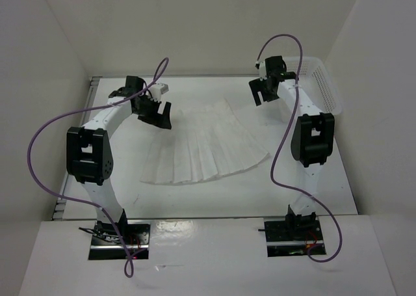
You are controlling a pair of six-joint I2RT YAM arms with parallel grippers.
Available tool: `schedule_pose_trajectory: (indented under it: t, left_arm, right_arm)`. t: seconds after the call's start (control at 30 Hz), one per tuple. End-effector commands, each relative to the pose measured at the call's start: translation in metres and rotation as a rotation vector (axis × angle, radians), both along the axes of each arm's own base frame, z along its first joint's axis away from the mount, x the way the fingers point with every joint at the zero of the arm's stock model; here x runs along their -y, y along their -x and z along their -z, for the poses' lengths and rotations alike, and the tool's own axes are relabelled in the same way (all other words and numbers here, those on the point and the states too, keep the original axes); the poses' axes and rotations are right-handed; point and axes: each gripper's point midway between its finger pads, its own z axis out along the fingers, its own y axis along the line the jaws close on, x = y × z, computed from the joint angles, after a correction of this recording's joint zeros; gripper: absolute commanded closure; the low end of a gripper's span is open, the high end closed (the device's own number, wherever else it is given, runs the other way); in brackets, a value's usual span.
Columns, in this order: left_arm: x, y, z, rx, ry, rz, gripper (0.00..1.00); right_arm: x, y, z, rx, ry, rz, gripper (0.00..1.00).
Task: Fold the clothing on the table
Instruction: Fold the skirt
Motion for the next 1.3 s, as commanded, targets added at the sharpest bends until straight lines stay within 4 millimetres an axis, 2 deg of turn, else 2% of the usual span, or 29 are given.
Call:
schedule_pose_trajectory:
  t: [0.0, 0.13, 0.27, 0.33, 0.37, 0.43, 0.47, 0.5, 0.53, 0.57, 0.6, 0.63, 0.67, 0.7, 0.77, 0.83, 0.97, 1.13, 1.17, 1.23, 1.27]
  left_arm:
    - [0.004, 0.003, -0.014, 0.037, 0.021, 0.036, 0.00]
    - [0.006, 0.000, -0.018, 0.039, 0.030, 0.042, 0.00]
    - [0.003, 0.002, -0.017, 0.041, 0.014, 0.032, 0.00]
    - [0.000, 0.001, -0.022, 0.055, 0.004, 0.025, 0.00]
    - [-0.003, -0.002, -0.022, 0.066, -0.015, 0.014, 0.00]
    - [-0.014, -0.007, -0.032, 0.101, -0.014, -0.013, 0.00]
    - [-0.028, -0.017, -0.041, 0.128, 0.000, -0.054, 0.00]
    - [-0.035, -0.023, -0.047, 0.144, 0.015, -0.080, 0.00]
    - [-0.037, -0.028, -0.044, 0.125, 0.056, -0.085, 0.00]
    - [-0.046, -0.040, -0.056, 0.145, 0.092, -0.112, 0.00]
    - [-0.046, -0.041, -0.046, 0.101, 0.119, -0.106, 0.00]
    - [-0.039, -0.042, -0.046, 0.083, 0.163, -0.088, 0.00]
    - [-0.042, -0.046, -0.046, 0.082, 0.177, -0.090, 0.00]
    - [-0.042, -0.050, -0.040, 0.065, 0.178, -0.091, 0.00]
    - [-0.041, -0.050, -0.031, 0.044, 0.182, -0.082, 0.00]
    - [-0.040, -0.057, -0.025, 0.034, 0.192, -0.077, 0.00]
    - [-0.033, -0.063, 0.002, -0.040, 0.236, -0.050, 0.00]
    - [-0.030, -0.072, 0.019, -0.053, 0.251, 0.006, 0.00]
    - [-0.030, -0.074, 0.028, -0.068, 0.252, 0.004, 0.00]
    - [-0.032, -0.086, 0.026, -0.032, 0.243, 0.022, 0.00]
    - [-0.032, -0.087, 0.037, -0.057, 0.245, 0.019, 0.00]
  right_arm:
    - [0.013, -0.004, -0.021, 0.068, 0.036, 0.029, 0.08]
    - [0.015, -0.004, -0.019, 0.069, 0.044, 0.036, 0.08]
    - [0.021, -0.005, -0.005, 0.037, 0.074, 0.055, 0.08]
    - [0.009, -0.008, -0.014, 0.035, 0.018, 0.027, 0.08]
    - [-0.007, -0.014, -0.031, 0.062, -0.056, -0.029, 0.08]
    - [-0.040, -0.016, -0.042, 0.071, -0.138, -0.111, 0.08]
    - [-0.063, -0.017, -0.047, 0.075, -0.202, -0.161, 0.09]
    - [-0.094, -0.020, -0.062, 0.102, -0.236, -0.222, 0.10]
    - [-0.113, -0.021, -0.064, 0.099, -0.264, -0.256, 0.10]
    - [-0.133, -0.016, -0.039, 0.020, -0.295, -0.300, 0.10]
    - [-0.155, -0.021, -0.052, 0.047, -0.313, -0.348, 0.10]
    - [-0.159, -0.023, -0.047, 0.031, -0.326, -0.358, 0.12]
    - [-0.164, -0.022, -0.021, -0.035, -0.344, -0.355, 0.12]
    - [-0.172, -0.026, -0.030, -0.021, -0.377, -0.383, 0.13]
    - [-0.175, -0.026, -0.016, -0.056, -0.387, -0.388, 0.13]
    - [-0.187, -0.020, -0.018, -0.065, -0.420, -0.434, 0.13]
    - [-0.189, -0.013, 0.002, -0.117, -0.429, -0.460, 0.13]
    - [-0.194, -0.004, 0.016, -0.176, -0.447, -0.503, 0.14]
    - [-0.194, -0.002, 0.016, -0.184, -0.450, -0.513, 0.14]
    - [-0.194, -0.003, 0.013, -0.175, -0.450, -0.515, 0.15]
    - [-0.194, -0.003, 0.013, -0.172, -0.445, -0.523, 0.15]
